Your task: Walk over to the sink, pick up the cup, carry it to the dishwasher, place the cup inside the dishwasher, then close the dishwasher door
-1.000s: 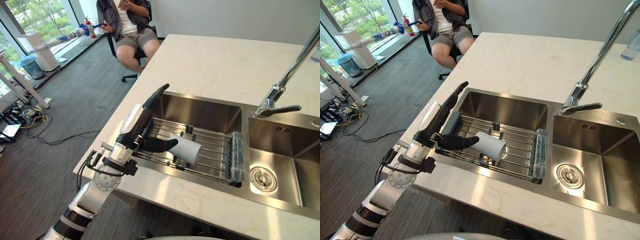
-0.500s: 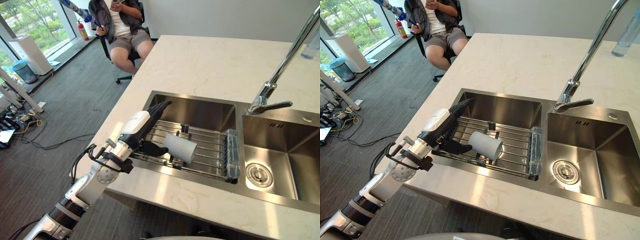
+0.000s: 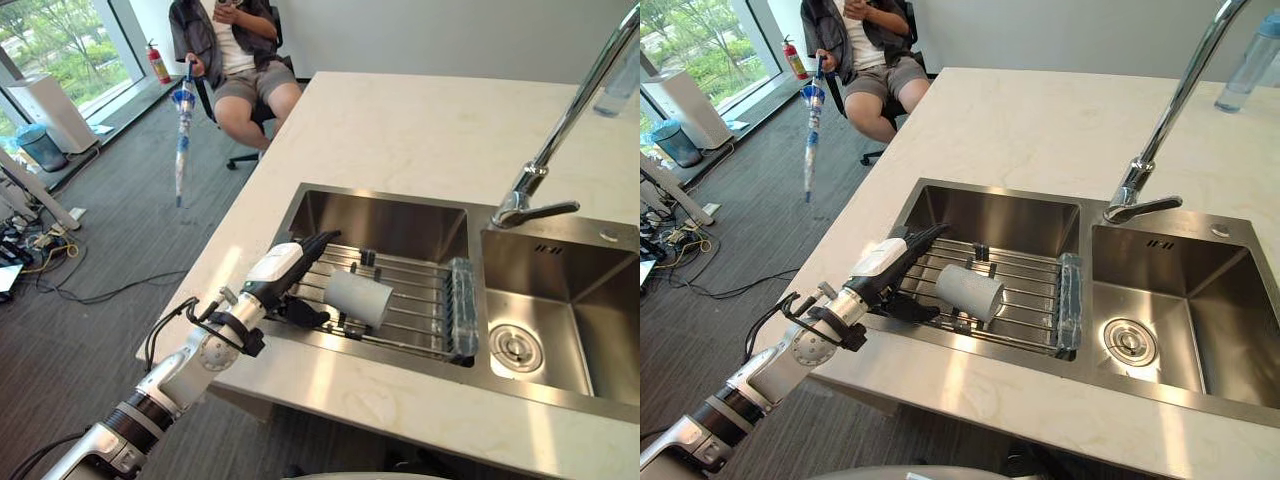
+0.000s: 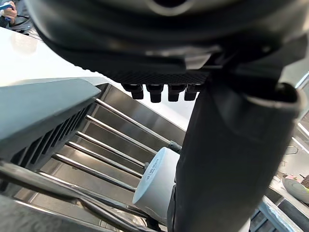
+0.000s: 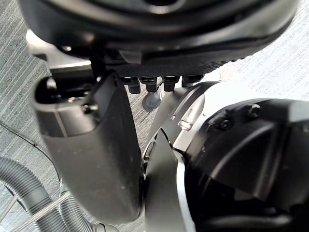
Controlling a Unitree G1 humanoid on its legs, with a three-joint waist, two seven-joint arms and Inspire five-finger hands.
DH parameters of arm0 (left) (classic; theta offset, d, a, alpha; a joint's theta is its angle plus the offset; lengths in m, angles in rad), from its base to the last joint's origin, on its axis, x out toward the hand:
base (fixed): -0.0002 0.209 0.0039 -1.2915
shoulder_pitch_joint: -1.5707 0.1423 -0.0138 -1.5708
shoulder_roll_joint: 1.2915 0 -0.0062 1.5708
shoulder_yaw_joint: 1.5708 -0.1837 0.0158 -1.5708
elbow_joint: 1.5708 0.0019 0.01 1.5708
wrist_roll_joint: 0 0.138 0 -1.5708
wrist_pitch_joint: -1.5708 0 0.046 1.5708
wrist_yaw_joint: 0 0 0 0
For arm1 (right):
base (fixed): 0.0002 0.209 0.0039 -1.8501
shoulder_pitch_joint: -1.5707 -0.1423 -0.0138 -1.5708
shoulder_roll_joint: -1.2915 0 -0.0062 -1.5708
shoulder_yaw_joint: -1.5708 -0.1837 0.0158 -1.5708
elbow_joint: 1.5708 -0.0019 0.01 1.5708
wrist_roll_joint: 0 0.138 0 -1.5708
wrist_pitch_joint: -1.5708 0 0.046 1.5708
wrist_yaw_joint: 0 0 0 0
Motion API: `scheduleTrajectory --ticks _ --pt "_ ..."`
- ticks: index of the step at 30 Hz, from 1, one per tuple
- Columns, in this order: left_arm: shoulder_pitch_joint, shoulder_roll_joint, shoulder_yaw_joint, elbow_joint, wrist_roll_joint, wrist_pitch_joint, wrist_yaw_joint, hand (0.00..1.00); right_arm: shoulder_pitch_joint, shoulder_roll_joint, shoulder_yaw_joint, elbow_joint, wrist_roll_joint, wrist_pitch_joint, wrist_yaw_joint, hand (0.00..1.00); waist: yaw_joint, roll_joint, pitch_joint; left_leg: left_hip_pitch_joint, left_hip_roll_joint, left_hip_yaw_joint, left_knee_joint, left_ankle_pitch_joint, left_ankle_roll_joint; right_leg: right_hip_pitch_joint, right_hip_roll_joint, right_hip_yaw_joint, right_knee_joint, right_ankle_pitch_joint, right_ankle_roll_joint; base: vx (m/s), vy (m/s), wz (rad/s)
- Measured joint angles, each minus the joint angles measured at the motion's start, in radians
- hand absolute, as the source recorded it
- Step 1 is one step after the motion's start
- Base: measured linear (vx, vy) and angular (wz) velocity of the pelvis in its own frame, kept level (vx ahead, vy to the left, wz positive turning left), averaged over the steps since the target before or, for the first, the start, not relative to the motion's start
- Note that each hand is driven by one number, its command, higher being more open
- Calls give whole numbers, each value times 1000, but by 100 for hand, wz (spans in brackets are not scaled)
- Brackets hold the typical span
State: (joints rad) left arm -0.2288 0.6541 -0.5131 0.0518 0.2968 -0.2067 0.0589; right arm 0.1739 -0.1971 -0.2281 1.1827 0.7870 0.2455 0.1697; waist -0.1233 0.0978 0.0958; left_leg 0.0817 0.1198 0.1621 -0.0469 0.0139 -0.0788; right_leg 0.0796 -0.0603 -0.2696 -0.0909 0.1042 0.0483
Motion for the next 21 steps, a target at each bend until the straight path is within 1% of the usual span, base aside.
scheduleTrajectory --ticks 3,9,13,14,18,21 --pt "-25 0 -24 20 21 -2 12 100 0 0 1 0 4 -2 3 100 -1 0 0 1 1 16 0 0 -1 -6 0 0 0 0 0 -23 7 -14" --pt "-47 0 -35 74 70 -58 38 100 -2 -1 16 -2 26 -3 5 100 -16 0 0 1 2 25 -1 -1 -1 -11 0 -2 0 0 0 -14 4 -5" --pt "-55 0 -45 96 79 -81 50 100 0 0 19 -2 41 -8 6 100 -22 0 0 2 3 30 -3 -1 -2 -15 0 1 0 0 0 -4 4 -4" --pt "-63 0 -52 113 80 -89 50 100 0 0 19 -2 45 -8 6 100 -26 0 0 2 3 33 -3 -2 -3 -16 0 4 0 0 0 -2 7 -7" --pt "-81 3 -71 118 80 -89 46 100 4 0 19 -2 45 -12 21 100 -31 0 0 4 3 44 -3 -7 -5 -21 1 15 0 0 0 -1 7 -9" --pt "-108 6 -86 126 76 -89 1 100 8 0 19 -2 46 -16 27 100 -34 0 0 8 3 50 -3 -9 -4 -21 1 19 0 0 0 6 4 -5"
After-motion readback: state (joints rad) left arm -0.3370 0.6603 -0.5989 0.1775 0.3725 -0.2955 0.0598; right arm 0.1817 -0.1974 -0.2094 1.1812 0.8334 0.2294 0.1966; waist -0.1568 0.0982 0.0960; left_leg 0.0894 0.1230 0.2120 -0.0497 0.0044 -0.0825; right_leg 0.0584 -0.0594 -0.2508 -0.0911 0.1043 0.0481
